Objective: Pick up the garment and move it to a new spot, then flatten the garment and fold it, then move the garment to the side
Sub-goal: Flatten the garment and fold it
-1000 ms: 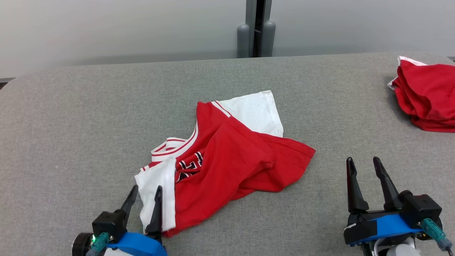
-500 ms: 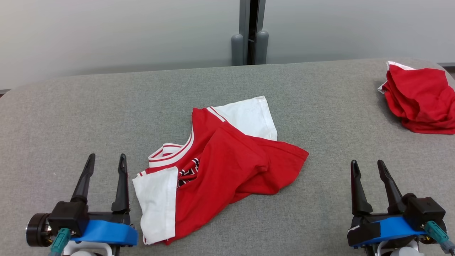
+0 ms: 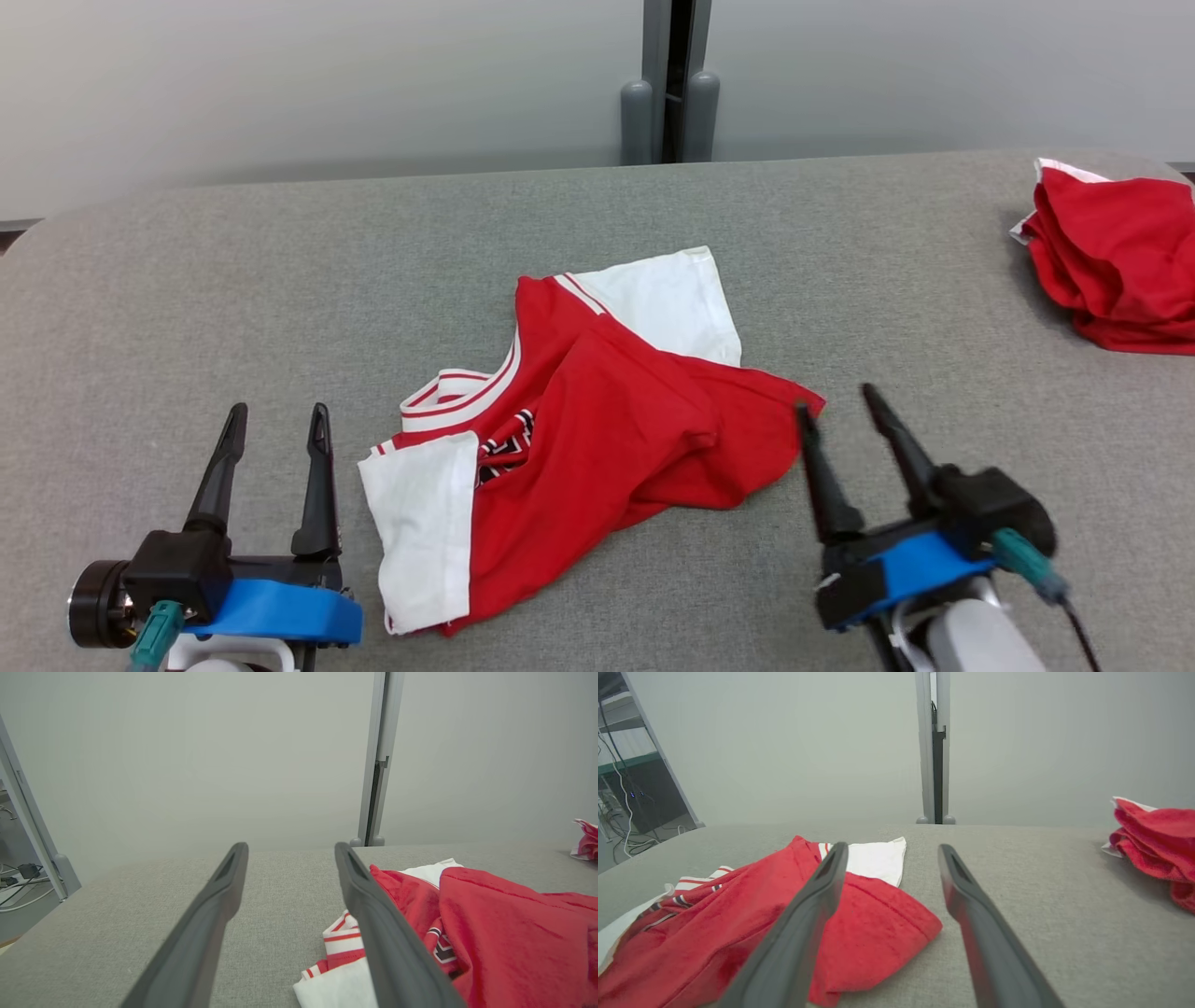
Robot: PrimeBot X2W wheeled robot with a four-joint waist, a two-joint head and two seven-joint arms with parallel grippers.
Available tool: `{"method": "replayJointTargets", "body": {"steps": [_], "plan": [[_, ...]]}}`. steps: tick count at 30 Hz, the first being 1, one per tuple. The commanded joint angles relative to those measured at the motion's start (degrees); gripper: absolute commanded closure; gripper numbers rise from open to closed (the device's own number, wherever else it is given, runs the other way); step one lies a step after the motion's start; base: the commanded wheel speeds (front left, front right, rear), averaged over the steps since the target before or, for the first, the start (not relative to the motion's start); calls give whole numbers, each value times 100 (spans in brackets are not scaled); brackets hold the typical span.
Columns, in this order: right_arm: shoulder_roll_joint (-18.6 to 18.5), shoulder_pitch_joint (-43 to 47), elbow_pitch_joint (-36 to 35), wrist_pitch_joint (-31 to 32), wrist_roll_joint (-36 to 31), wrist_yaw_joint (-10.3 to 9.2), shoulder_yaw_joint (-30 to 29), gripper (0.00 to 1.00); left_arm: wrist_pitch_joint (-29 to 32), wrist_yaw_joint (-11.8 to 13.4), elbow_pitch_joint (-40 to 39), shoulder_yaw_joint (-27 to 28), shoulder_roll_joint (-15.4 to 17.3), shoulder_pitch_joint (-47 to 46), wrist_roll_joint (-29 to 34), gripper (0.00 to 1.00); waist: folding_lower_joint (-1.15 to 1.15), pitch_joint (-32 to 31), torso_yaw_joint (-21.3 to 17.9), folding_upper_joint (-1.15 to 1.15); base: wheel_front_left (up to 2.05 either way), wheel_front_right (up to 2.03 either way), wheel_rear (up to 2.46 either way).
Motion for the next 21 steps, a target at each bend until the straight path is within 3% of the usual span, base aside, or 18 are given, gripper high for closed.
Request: {"method": "replayJointTargets", "body": {"steps": [1,8,19,20,21], "plan": [[-57,-193,146,62,52,-4,275,0,-15,-29,-13,21,-22,11,45,0,0,30,61,0,0,0,0],[-67,-839,895,175,150,-4,969,0,-15,-110,-7,9,-144,-107,94,0,0,190,313,0,0,0,0],[-36,-1329,2178,65,204,-4,1132,0,-15,-166,46,-3,-234,-209,122,0,0,411,620,0,0,0,0],[-15,-1379,2291,41,263,-4,1200,100,-15,-166,51,2,-243,-218,127,0,0,427,639,0,0,0,0],[-15,-1379,2291,41,263,-4,1200,100,-15,-166,51,2,-243,-218,127,0,0,427,639,0,0,0,0]]}}
